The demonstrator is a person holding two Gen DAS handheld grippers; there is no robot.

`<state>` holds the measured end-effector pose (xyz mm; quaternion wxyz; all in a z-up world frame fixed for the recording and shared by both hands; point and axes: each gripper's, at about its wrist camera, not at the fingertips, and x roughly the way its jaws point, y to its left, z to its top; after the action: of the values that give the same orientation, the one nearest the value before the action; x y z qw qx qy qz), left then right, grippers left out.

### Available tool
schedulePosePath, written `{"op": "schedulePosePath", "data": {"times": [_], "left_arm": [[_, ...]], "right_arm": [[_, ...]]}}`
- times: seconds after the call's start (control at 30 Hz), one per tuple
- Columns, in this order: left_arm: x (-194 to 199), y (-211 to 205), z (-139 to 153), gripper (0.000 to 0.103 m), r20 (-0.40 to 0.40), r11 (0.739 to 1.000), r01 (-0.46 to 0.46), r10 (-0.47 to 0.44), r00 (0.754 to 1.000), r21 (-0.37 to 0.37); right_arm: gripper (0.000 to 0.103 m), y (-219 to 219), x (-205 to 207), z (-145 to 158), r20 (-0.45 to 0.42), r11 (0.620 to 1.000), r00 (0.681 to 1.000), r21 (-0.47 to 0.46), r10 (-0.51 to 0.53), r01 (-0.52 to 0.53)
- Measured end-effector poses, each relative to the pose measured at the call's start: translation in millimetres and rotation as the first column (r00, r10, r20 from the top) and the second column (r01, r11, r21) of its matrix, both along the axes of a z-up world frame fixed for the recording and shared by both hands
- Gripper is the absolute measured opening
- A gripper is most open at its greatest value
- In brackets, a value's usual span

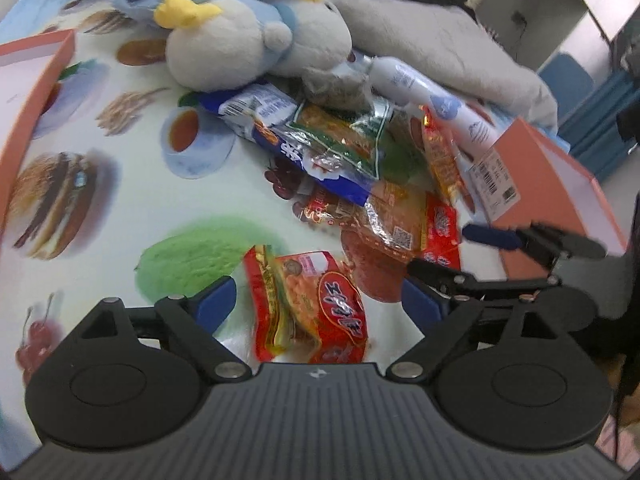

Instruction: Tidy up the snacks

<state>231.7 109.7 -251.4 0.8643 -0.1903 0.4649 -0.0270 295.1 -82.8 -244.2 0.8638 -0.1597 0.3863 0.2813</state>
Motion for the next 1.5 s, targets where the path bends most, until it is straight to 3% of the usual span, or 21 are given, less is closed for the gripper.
{"op": "schedulePosePath", "data": {"times": [0.13, 0.33, 0.43, 0.5, 0.57, 0.7, 0.97, 1.13, 1.23, 1.37, 1.5], "left_arm": [[17, -2, -17, 0.091, -0.048, 1.000, 0.006, -0.007, 0.999, -0.007], [23, -21, -20, 0.083, -0.055, 0.986, 0.099, -0.092, 0.994, 0.135], [24, -21, -21, 0.075, -0.055, 0.980, 0.101, -0.093, 0.994, 0.170], [24, -22, -20, 0.064, -0.057, 0.975, 0.096, -0.086, 0.995, 0.202], [23, -20, -20, 0.058, -0.055, 0.976, 0.088, -0.078, 0.995, 0.201], [20, -13, -20, 0.047, -0.047, 0.980, 0.065, -0.057, 0.997, 0.187], [1, -12, -19, 0.042, -0.038, 0.984, 0.044, -0.038, 0.999, 0.171], [-13, -4, -12, 0.042, -0.020, 0.993, 0.000, 0.002, 1.000, 0.122], [-21, -1, -4, 0.045, 0.025, 0.996, -0.012, 0.010, 1.000, 0.083], [-22, -1, 1, 0.071, 0.065, 0.997, 0.009, -0.014, 0.998, 0.072], [-20, -6, -1, 0.076, 0.074, 0.996, 0.052, -0.057, 0.996, 0.071]], "right_arm": [[0.076, 6, 14, -8, -0.018, 1.000, 1.000, -0.015, 0.018, -0.018], [0.076, 3, 21, -25, -0.105, 0.999, 0.994, 0.021, 0.026, -0.024], [0.067, 1, 18, -24, -0.112, 0.999, 0.993, 0.020, 0.030, -0.028], [0.061, 0, 18, -22, -0.136, 0.999, 0.990, 0.022, 0.026, -0.024], [0.053, 0, 16, -20, -0.152, 1.000, 0.988, 0.018, 0.024, -0.021], [0.051, -3, 7, -19, -0.178, 1.000, 0.984, 0.017, 0.023, -0.020], [0.051, -12, -19, -17, -0.209, 0.999, 0.978, 0.035, 0.026, -0.019], [0.046, -15, -26, -11, -0.190, 0.998, 0.982, 0.057, -0.009, 0.020], [0.046, -13, -24, 1, -0.129, 0.997, 0.992, 0.079, 0.007, 0.004], [0.047, -2, -4, 17, -0.090, 0.996, 0.995, 0.083, 0.045, -0.038], [0.048, 7, 28, 18, -0.155, 0.993, 0.985, 0.103, 0.079, -0.063]]}}
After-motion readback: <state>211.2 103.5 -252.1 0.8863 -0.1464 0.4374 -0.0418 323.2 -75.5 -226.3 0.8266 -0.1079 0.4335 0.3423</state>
